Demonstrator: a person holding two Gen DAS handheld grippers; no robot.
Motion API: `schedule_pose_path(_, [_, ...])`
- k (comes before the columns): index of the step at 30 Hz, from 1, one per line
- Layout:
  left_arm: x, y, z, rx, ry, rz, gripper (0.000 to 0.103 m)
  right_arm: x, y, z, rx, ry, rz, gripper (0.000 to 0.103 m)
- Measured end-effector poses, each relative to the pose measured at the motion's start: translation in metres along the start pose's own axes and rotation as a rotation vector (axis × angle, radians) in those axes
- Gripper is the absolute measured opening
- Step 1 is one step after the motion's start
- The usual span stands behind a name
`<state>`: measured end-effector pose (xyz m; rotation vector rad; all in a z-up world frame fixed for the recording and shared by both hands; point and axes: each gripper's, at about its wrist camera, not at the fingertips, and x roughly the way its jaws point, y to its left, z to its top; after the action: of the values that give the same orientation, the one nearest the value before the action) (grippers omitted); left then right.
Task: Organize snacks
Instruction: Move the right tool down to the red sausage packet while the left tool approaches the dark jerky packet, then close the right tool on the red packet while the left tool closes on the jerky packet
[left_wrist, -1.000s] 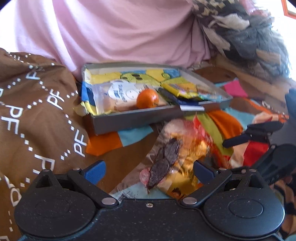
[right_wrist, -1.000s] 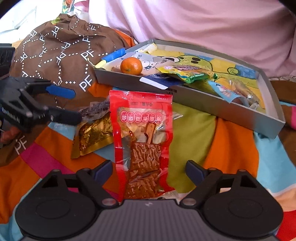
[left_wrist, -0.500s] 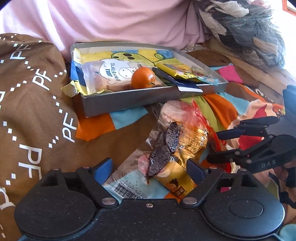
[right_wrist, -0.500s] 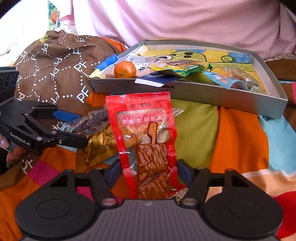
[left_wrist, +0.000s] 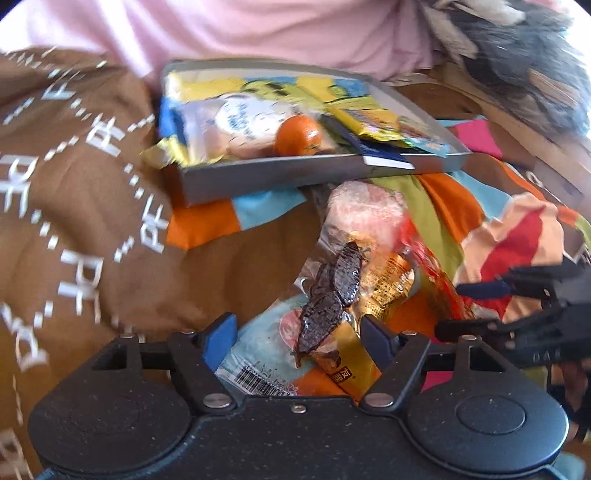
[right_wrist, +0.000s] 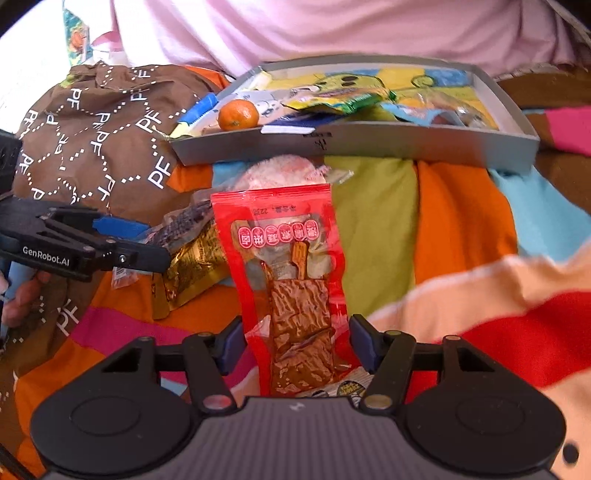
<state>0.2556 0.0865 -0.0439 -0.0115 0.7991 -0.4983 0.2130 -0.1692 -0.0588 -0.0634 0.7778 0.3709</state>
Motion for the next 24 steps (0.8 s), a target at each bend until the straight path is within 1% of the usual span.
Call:
schedule_pose_path(3, [-0.006,-0.004,-0.006,-0.056,0.029,0.029,0.071,-0.005,0.000,-0.004,0.059,0.018,0.010,0.063])
schedule_pose_path(5, [-0.007,-0.006,-0.011,-0.100,0.072,0.034,0.065,-0.009,0.003,-0.008,0.085,0.032,0.016,0.063])
schedule_pose_path(7, [-0.008,-0.010,-0.018,-0.139,0.099,0.037,0.064,-0.014,0.006,-0.012,0.095,0.042,0.018,0.063])
schedule_pose_path(10, [-0.010,-0.025,-0.026,-0.114,0.120,0.070,0.062,-0.022,0.014,-0.020,0.095,0.050,0.011,0.062])
schedule_pose_path(11, [-0.012,-0.029,-0.029,-0.114,0.127,0.073,0.062,-0.024,0.017,-0.022,0.090,0.054,0.009,0.060])
schedule_pose_path(13, [-0.015,-0.036,-0.033,-0.144,0.139,0.061,0.062,-0.029,0.022,-0.027,0.081,0.059,0.012,0.061])
schedule_pose_path(15, [-0.017,-0.039,-0.036,-0.177,0.137,0.056,0.062,-0.033,0.027,-0.032,0.067,0.055,0.011,0.064])
schedule_pose_path(18, [-0.018,-0.037,-0.037,-0.202,0.123,0.094,0.063,-0.032,0.033,-0.037,0.032,0.042,-0.011,0.068])
schedule_pose_path(20, [-0.018,-0.032,-0.036,-0.230,0.110,0.117,0.066,-0.031,0.036,-0.038,0.014,0.035,-0.021,0.072])
schedule_pose_path(21, [-0.019,-0.029,-0.036,-0.247,0.102,0.121,0.067,-0.031,0.037,-0.038,0.006,0.031,-0.028,0.074])
schedule_pose_path(23, [-0.020,-0.025,-0.034,-0.283,0.088,0.126,0.072,-0.029,0.041,-0.040,-0.016,0.027,-0.045,0.076])
schedule_pose_path(24, [-0.019,-0.023,-0.034,-0.296,0.082,0.126,0.073,-0.028,0.043,-0.040,-0.027,0.026,-0.052,0.079])
